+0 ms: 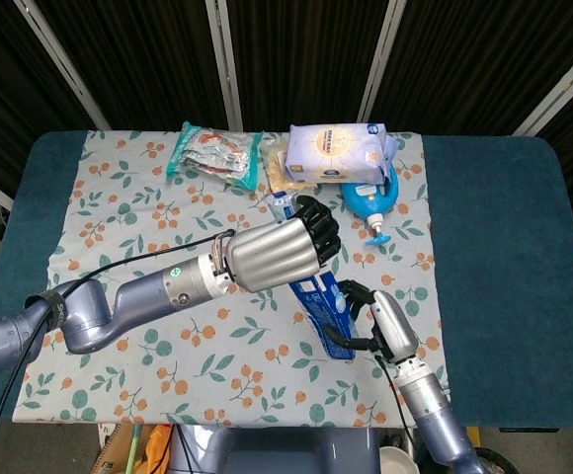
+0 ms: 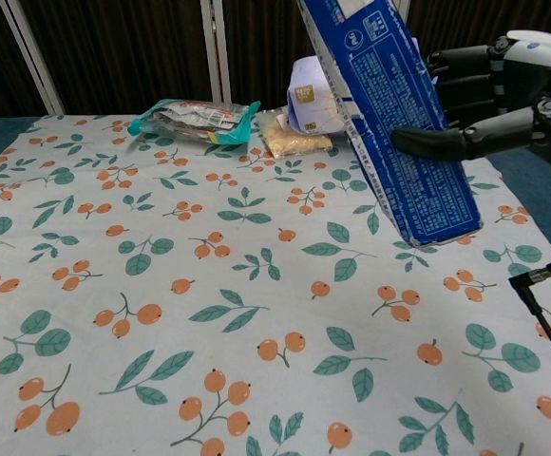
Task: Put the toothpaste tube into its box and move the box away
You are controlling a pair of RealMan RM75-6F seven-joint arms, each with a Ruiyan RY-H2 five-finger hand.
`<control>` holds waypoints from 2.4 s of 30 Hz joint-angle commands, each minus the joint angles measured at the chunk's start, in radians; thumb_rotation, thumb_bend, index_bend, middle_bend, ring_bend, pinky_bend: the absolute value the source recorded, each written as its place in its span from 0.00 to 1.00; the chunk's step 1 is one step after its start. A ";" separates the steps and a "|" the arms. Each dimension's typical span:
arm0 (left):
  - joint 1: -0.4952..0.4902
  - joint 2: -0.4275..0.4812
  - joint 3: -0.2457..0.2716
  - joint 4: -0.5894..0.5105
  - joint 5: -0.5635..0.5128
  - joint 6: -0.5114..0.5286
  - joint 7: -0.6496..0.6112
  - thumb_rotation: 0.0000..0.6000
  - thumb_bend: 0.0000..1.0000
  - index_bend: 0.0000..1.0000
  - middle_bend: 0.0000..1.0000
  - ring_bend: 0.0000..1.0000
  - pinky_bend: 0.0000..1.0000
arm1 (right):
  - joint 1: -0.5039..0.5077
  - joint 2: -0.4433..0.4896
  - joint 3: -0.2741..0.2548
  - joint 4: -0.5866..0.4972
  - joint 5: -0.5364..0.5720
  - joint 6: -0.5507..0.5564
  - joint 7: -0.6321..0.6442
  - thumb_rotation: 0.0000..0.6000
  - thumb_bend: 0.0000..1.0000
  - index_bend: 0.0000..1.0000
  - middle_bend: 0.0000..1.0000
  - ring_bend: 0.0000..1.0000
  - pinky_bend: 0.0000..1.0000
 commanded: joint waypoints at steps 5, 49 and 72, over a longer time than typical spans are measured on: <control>0.011 -0.033 -0.047 -0.007 -0.013 0.104 0.019 1.00 0.31 0.33 0.37 0.35 0.41 | -0.017 -0.029 0.025 0.033 0.028 0.008 0.113 1.00 0.39 0.58 0.57 0.57 0.60; 0.213 -0.049 -0.016 -0.098 -0.030 0.457 -0.080 1.00 0.13 0.27 0.28 0.29 0.34 | -0.091 -0.058 0.096 0.049 -0.099 0.121 0.557 1.00 0.39 0.58 0.57 0.57 0.60; 0.582 -0.064 0.152 0.024 -0.131 0.716 -0.344 1.00 0.13 0.24 0.26 0.29 0.34 | -0.117 0.005 0.225 -0.038 -0.233 0.326 0.674 1.00 0.39 0.58 0.57 0.57 0.63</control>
